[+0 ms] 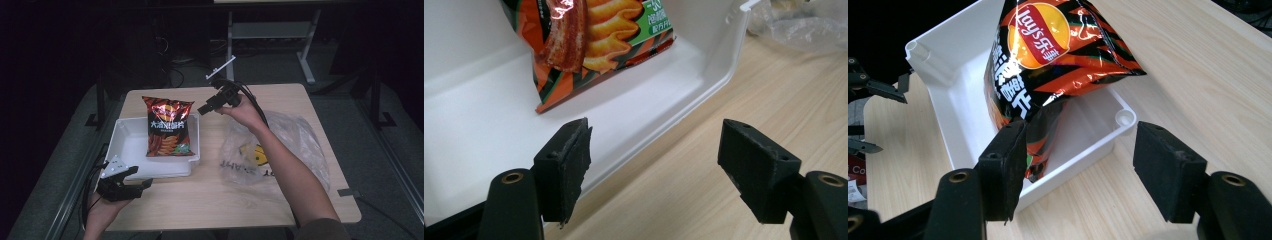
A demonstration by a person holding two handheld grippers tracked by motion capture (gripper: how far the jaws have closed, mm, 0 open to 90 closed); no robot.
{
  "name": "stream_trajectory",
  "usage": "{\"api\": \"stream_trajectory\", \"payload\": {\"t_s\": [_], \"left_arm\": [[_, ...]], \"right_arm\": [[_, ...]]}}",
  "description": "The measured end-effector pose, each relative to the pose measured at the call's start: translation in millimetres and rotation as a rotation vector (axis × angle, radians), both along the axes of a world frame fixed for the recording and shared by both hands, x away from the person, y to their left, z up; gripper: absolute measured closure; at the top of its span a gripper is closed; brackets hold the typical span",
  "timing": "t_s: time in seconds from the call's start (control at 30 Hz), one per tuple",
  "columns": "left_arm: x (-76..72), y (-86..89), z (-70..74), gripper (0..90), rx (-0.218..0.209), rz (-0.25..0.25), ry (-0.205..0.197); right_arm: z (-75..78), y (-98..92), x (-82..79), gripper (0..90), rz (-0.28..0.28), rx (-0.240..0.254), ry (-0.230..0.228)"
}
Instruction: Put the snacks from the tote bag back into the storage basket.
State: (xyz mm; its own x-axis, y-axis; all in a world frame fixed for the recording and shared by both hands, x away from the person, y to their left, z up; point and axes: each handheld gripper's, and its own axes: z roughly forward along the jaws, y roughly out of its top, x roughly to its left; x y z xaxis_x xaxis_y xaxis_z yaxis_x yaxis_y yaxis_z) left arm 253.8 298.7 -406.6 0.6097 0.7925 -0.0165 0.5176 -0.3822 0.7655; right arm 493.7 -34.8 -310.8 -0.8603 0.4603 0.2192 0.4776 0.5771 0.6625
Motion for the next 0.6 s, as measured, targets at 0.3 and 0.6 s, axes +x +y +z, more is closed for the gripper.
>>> {"api": "stream_trajectory", "payload": {"t_s": [0.3,0.6], "left_arm": [[0.4,-3.5,0.2,28.6,-0.023,-0.007,0.0],[0.8,-3.3,0.4,28.4,-0.018,-0.011,0.001]], "right_arm": [[2.6,-14.2,-3.8,37.3,-0.029,0.021,0.01],[1.0,-28.0,-3.9,36.8,-0.051,0.031,0.023]]}}
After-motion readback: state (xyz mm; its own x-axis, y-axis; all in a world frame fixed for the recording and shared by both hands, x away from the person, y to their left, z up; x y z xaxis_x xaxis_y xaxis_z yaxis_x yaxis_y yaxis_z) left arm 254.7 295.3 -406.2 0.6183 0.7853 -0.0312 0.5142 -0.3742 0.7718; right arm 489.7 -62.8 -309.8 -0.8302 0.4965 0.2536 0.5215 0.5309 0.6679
